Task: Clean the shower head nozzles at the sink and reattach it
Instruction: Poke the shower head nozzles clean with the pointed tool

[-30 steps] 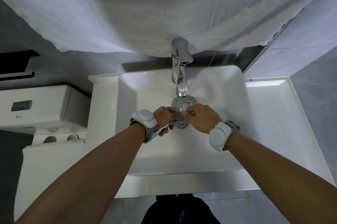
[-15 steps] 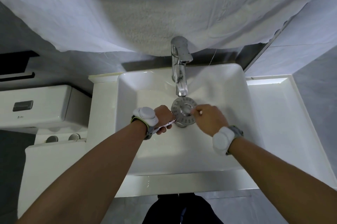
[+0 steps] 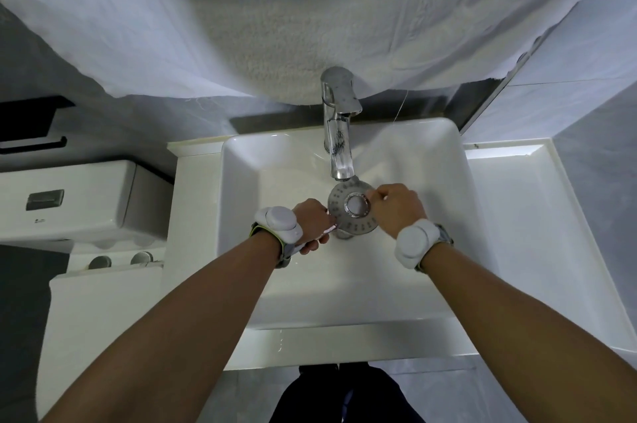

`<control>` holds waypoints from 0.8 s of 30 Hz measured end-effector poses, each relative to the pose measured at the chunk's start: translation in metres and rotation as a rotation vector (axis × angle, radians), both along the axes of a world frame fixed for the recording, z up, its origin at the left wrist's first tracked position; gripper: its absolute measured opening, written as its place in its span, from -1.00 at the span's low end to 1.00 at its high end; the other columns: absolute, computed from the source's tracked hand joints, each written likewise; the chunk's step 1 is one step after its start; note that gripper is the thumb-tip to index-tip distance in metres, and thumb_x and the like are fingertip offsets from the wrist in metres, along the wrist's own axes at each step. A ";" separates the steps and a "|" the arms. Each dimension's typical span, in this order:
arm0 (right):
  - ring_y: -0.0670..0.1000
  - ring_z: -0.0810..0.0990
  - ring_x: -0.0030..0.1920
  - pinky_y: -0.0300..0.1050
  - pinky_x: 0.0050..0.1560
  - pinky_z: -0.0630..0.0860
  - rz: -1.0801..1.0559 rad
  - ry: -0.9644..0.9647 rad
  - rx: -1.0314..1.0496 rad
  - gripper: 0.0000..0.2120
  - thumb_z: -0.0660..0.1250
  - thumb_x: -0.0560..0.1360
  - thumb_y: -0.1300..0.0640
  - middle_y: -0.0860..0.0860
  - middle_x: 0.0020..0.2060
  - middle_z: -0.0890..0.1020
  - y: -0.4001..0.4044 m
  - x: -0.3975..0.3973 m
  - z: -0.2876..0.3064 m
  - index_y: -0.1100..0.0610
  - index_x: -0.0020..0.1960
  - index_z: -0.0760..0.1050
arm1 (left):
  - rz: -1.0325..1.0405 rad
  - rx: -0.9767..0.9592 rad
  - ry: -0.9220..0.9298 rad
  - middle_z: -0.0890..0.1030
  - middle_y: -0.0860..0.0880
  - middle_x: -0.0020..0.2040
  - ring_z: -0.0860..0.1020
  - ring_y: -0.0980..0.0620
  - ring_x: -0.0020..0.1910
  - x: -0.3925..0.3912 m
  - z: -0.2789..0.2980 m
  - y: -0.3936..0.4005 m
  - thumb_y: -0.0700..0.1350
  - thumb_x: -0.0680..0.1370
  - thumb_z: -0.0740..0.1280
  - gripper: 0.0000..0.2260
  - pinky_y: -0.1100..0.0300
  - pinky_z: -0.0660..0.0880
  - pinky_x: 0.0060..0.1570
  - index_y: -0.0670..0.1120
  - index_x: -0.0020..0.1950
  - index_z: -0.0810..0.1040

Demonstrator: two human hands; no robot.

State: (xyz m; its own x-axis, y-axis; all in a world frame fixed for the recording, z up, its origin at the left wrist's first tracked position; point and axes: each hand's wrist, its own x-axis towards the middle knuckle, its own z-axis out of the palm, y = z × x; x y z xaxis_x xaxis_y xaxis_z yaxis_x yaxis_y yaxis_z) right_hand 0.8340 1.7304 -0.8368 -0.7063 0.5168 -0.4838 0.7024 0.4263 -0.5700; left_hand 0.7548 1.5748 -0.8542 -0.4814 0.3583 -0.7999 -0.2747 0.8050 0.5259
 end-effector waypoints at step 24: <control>0.21 0.60 -0.05 -0.02 -0.01 0.56 0.043 -0.017 0.063 -0.70 0.16 0.60 -0.06 0.13 -0.07 0.64 -0.035 0.009 0.001 0.08 -0.06 0.58 | 0.106 0.042 -0.019 0.44 -0.15 -0.34 0.26 0.01 -0.61 0.004 0.001 -0.013 -0.14 0.59 0.23 -0.80 0.30 0.20 -0.56 -0.21 -0.19 0.42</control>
